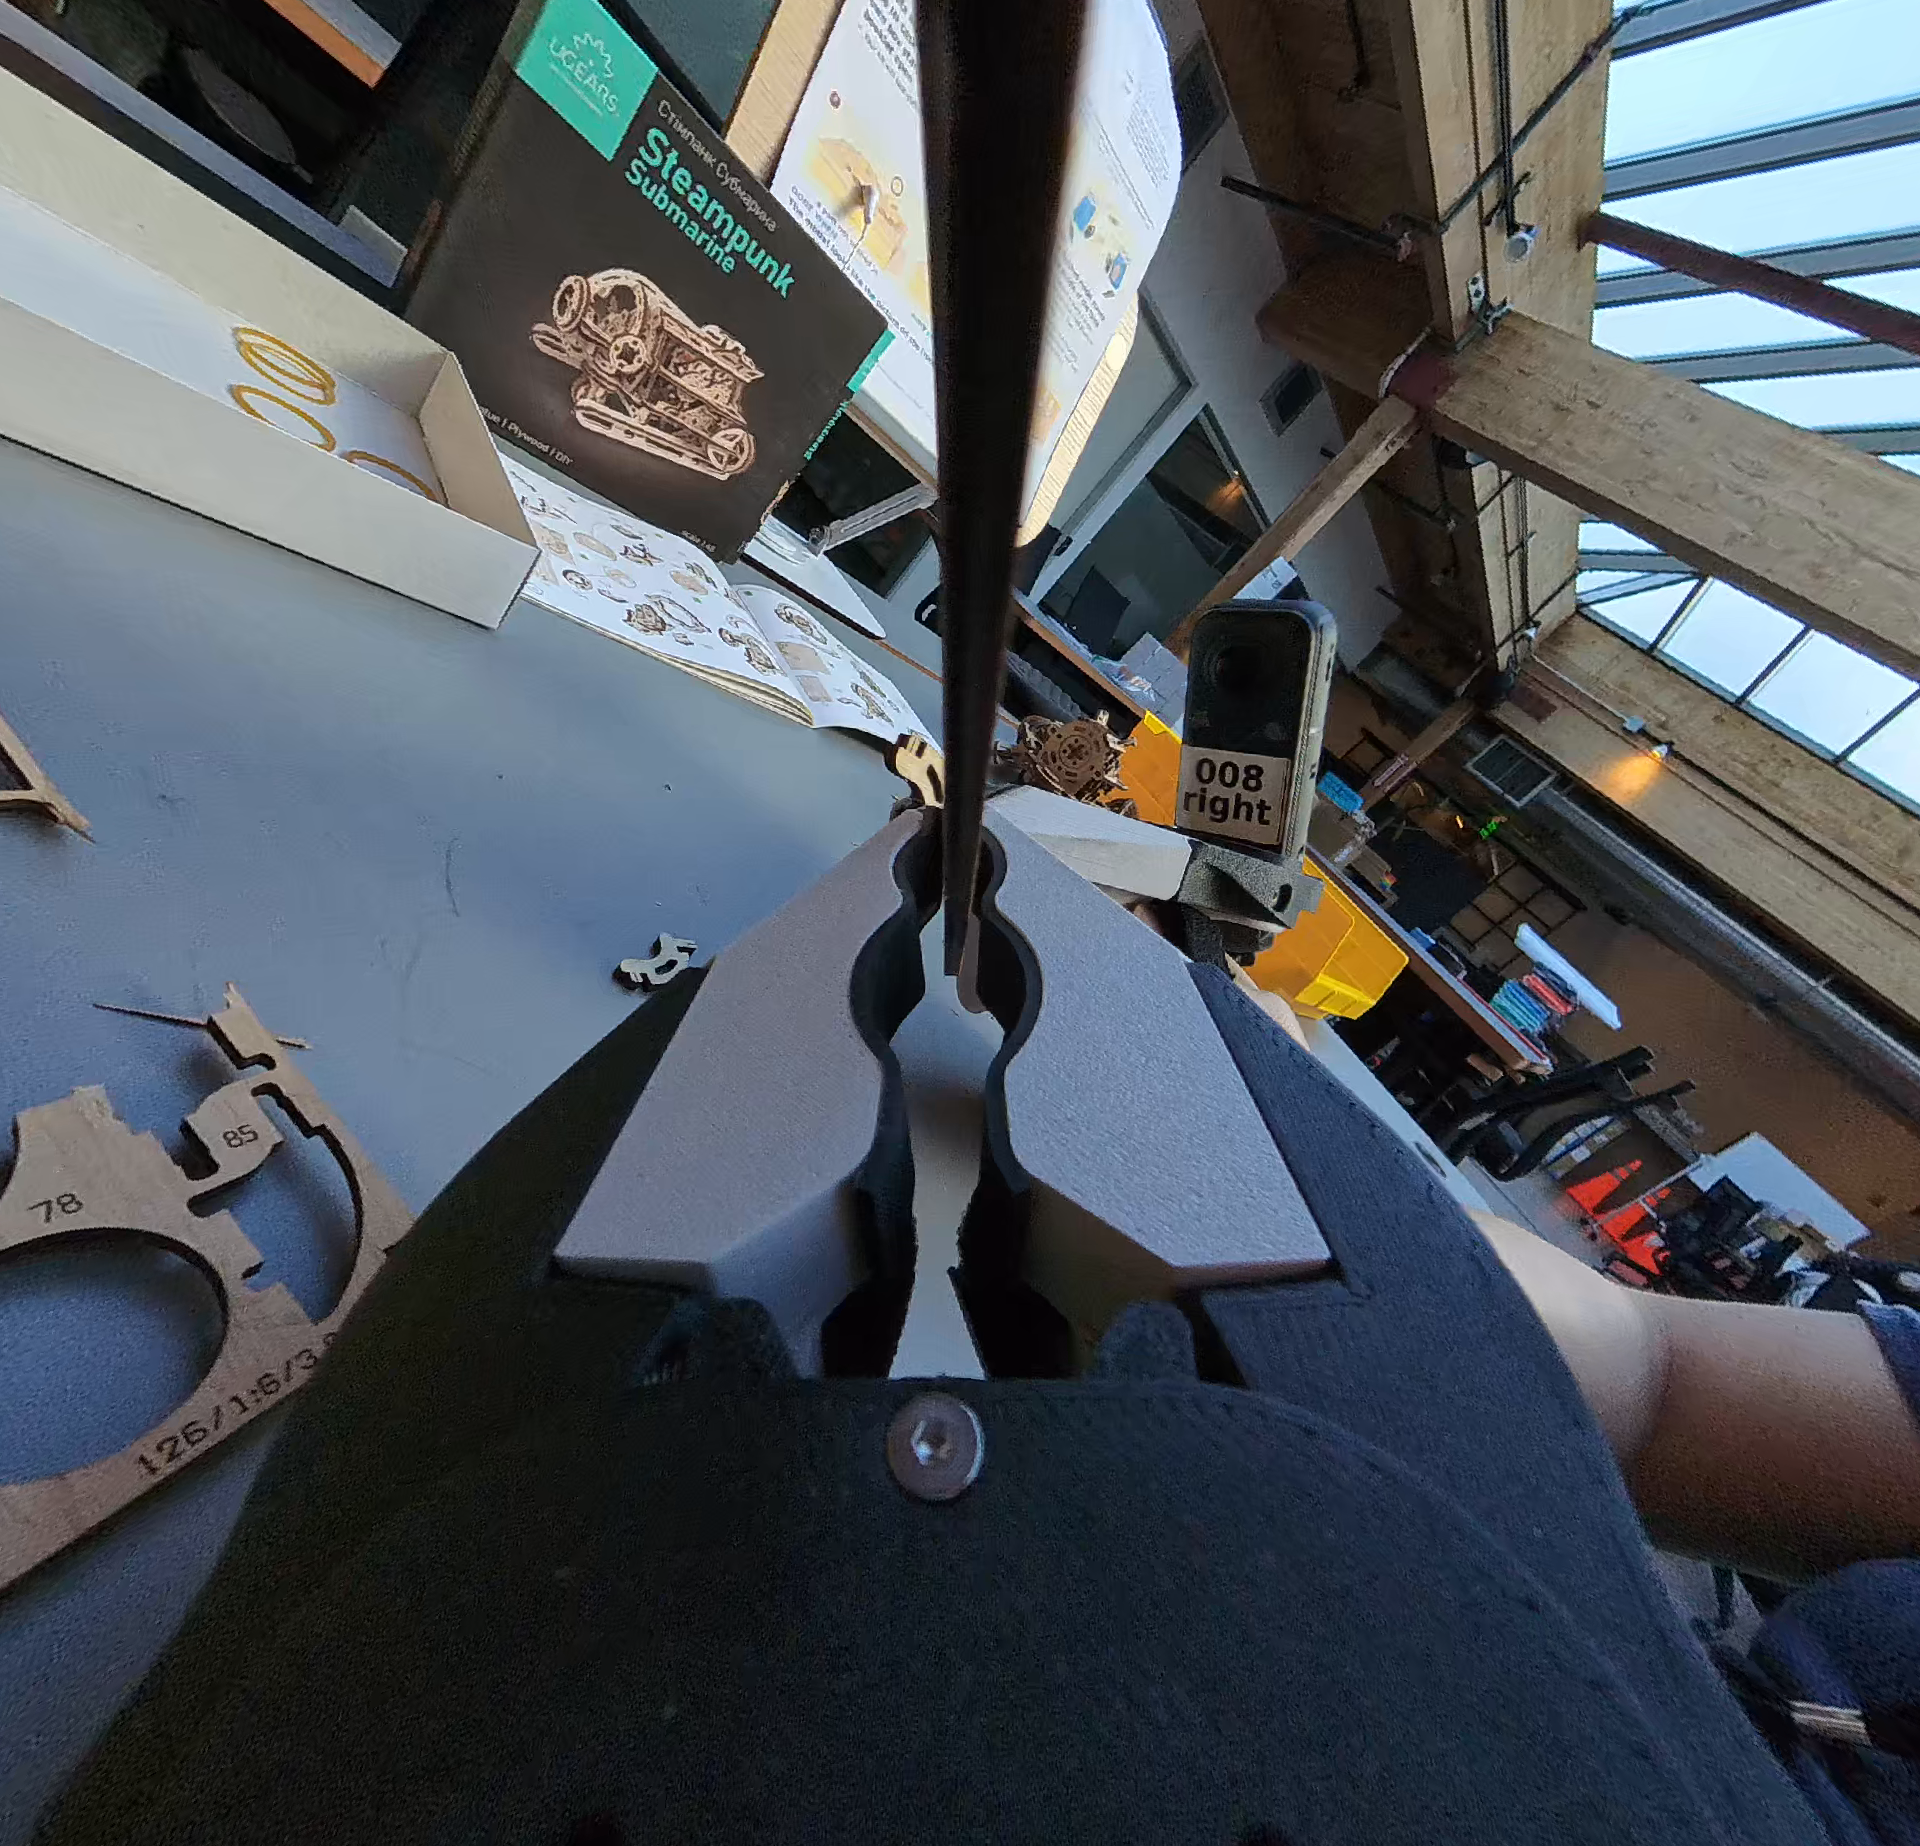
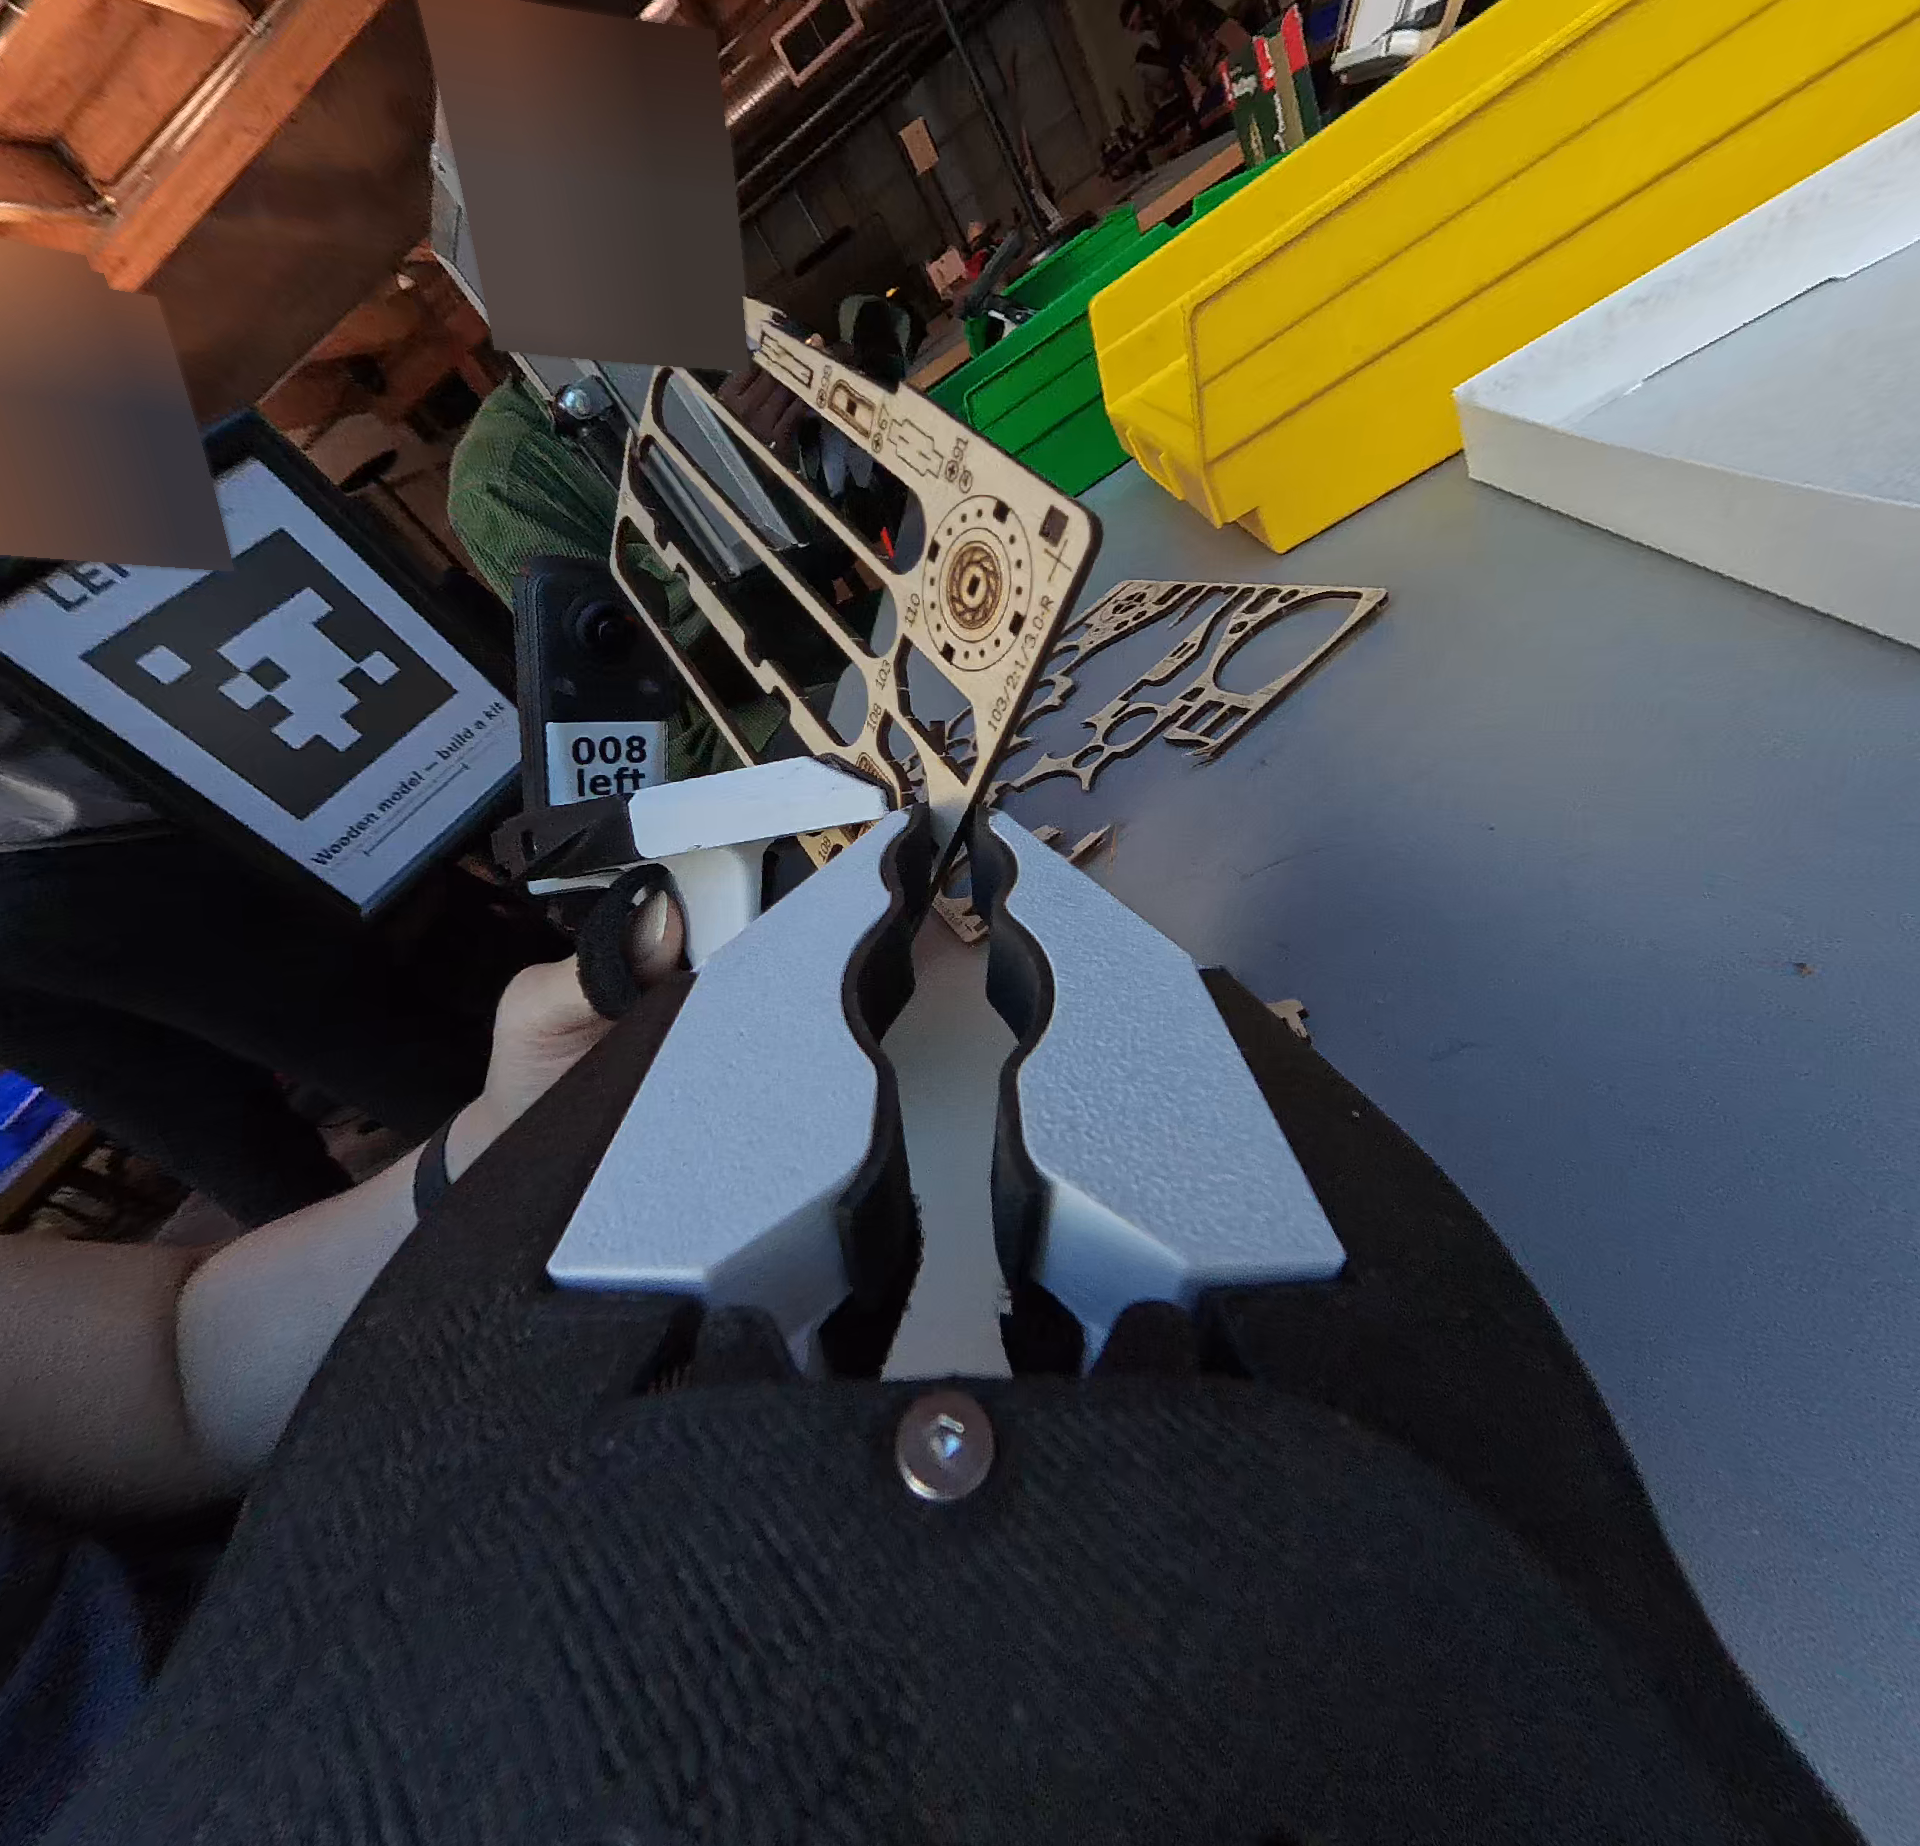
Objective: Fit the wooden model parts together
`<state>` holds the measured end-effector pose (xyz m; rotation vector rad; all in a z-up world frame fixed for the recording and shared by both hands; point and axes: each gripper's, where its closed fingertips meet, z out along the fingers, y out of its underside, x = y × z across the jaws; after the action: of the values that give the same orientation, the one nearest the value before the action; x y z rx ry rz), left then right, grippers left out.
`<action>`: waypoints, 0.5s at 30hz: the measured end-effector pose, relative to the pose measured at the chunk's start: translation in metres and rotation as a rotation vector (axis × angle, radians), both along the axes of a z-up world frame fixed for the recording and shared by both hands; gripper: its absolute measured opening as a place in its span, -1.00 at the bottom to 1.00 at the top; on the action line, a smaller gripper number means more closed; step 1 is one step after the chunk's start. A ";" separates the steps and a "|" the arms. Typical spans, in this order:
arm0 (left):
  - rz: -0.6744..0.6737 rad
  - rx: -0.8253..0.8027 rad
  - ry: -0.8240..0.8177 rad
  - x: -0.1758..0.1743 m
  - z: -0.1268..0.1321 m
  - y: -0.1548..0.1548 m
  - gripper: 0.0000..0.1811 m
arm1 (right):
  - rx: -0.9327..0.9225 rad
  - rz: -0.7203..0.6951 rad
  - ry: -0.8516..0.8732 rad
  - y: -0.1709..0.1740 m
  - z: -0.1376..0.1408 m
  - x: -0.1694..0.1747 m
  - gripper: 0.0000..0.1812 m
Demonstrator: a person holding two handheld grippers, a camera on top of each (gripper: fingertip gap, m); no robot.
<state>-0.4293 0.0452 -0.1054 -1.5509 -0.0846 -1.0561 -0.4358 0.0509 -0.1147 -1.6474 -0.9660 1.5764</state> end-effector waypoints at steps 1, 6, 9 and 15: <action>-0.004 0.005 -0.011 -0.001 0.001 0.000 -0.99 | 0.021 -0.009 0.008 0.000 0.001 0.000 -0.94; -0.004 0.040 -0.077 -0.007 0.007 -0.002 -0.99 | -0.007 0.026 0.153 0.008 0.019 0.008 -0.73; 0.004 0.072 -0.186 -0.020 0.015 -0.005 -1.00 | -0.002 -0.048 0.149 0.028 0.019 0.020 -0.80; -0.038 0.080 -0.308 -0.034 0.022 -0.013 -0.99 | 0.166 0.013 -0.019 0.020 0.000 0.015 -0.81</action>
<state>-0.4636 0.0318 -0.0837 -1.3134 -0.2227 -1.3075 -0.4207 0.0711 -0.1143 -1.5472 -1.0888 1.4499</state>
